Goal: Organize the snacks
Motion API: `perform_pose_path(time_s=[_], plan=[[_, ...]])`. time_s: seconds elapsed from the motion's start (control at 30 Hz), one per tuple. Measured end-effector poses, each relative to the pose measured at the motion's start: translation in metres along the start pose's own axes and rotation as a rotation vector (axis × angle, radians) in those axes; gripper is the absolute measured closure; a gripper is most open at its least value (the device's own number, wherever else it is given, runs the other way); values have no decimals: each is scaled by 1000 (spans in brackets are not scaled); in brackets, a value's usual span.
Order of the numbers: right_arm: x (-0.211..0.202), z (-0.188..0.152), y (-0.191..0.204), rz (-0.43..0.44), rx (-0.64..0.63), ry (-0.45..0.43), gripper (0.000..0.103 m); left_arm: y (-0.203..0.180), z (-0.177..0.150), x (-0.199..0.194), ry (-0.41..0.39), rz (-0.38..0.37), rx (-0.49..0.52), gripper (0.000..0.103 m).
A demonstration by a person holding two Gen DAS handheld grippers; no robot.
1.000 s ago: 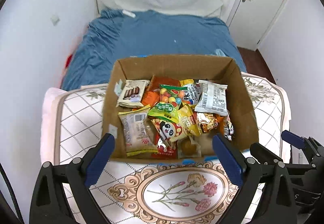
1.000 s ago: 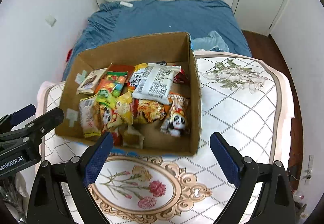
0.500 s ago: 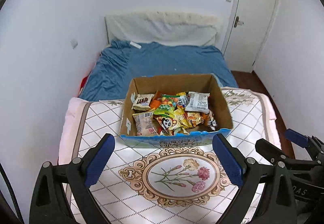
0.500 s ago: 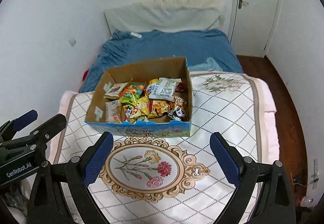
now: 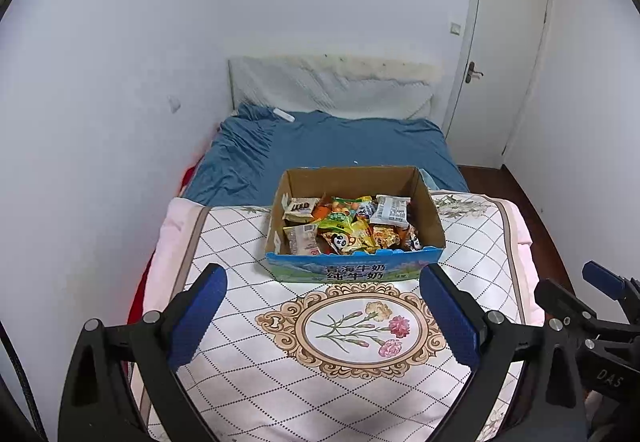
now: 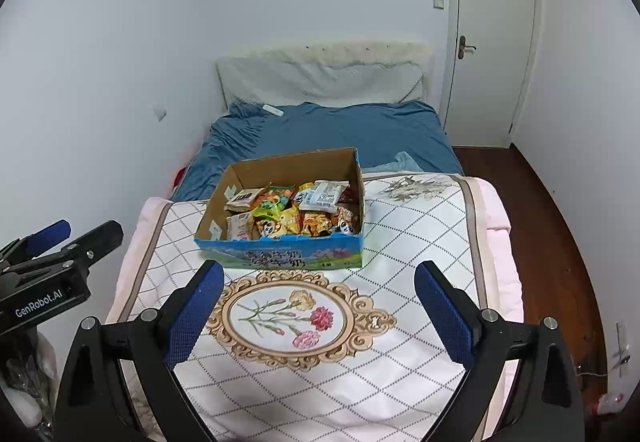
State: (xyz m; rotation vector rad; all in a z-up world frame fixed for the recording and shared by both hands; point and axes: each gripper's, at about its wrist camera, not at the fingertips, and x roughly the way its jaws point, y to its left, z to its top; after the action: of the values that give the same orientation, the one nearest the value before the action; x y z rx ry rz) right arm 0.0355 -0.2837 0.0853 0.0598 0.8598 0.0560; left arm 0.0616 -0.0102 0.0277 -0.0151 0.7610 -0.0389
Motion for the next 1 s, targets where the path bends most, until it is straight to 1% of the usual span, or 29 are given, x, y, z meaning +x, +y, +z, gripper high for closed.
perform_pose_path(time_s=[0.13,0.4,0.43,0.5,0.57,0.73,0.87,1.0], plan=[[-13,-7,-1,9,8,-1,5,-2,-4,-14,-22,17,14,4],[-28,-11,1,-10,-5,-26,5,-4,-10,-21,-30,13,18,4],[-26,-9,1,-19,-8,-30,5,-5,-9,-21,-33,14,17,4],[-22,-8,0,-37,-11,-40,0,-7,-9,-20,-44,15,24,3],[-18,-5,-2,-51,-7,-45,0,-7,-8,-19,-63,28,26,0],[-11,2,-7,-71,14,-73,0,-4,-4,-12,-91,43,6,0],[-5,10,-7,-81,14,-94,0,-2,-1,-3,-91,60,-1,0],[4,15,-8,-90,20,-95,0,-2,2,7,-84,75,5,0]])
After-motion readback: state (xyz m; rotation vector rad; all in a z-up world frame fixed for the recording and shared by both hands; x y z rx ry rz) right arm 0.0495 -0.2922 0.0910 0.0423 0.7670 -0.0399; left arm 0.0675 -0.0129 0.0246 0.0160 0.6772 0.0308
